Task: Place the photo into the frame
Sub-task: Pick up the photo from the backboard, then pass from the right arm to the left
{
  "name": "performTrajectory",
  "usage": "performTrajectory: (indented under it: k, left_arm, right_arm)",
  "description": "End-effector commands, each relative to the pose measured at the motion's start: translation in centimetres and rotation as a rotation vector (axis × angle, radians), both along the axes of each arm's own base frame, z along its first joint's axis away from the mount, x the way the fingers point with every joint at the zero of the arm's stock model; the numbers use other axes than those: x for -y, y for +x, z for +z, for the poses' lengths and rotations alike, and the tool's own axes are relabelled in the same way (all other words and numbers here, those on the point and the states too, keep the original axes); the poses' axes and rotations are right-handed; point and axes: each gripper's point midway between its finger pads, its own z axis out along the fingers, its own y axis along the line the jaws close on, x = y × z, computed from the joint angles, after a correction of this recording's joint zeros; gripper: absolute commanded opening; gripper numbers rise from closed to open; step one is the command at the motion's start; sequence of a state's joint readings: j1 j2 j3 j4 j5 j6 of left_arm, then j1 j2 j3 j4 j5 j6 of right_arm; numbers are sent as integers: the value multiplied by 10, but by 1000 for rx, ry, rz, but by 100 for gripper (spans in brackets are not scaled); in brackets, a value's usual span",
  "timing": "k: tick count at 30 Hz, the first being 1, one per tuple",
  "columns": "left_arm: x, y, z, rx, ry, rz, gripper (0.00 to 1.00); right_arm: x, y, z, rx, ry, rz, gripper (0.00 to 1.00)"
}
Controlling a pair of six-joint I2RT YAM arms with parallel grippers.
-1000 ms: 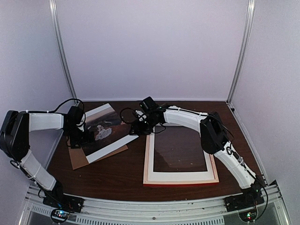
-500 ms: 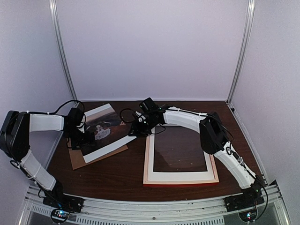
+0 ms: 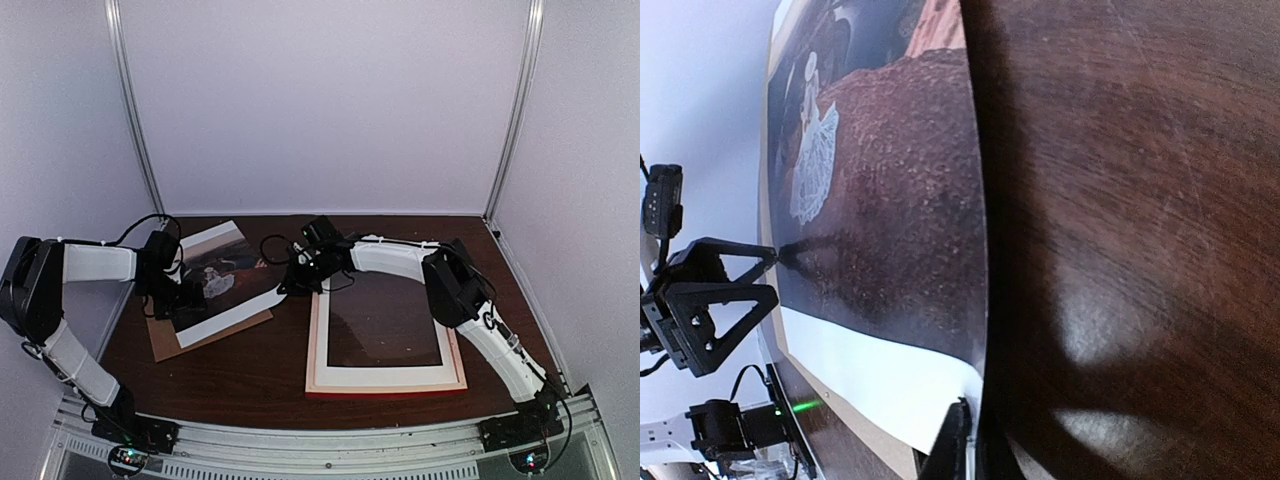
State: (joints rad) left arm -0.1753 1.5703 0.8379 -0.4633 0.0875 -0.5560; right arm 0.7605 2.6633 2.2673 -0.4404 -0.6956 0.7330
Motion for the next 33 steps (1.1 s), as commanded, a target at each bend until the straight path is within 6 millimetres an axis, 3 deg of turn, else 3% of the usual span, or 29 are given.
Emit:
performTrajectory:
  k: [1, 9, 13, 17, 24, 30, 33]
  left_arm:
    - [5, 6, 12, 64, -26, -37, 89]
    - [40, 24, 62, 292, 127, -223, 98]
    - [86, 28, 96, 453, 253, -419, 98]
    - [131, 27, 116, 581, 268, -561, 98]
    - [184, 28, 129, 753, 281, -697, 98]
    - [208, 37, 125, 792, 360, -788, 98]
    - [210, 46, 122, 784, 411, -788, 97]
  right_arm:
    - [-3, 3, 40, 24, 81, -2, 0]
    - [9, 4, 90, 48, 149, -26, 0]
    - [13, 2, 117, 41, 198, -35, 0]
    - [20, 1, 147, 34, 257, -47, 0]
    - [35, 0, 171, 1, 334, -80, 0]
    - [44, -4, 180, -16, 369, -90, 0]
    - [47, -4, 183, -12, 374, -97, 0]
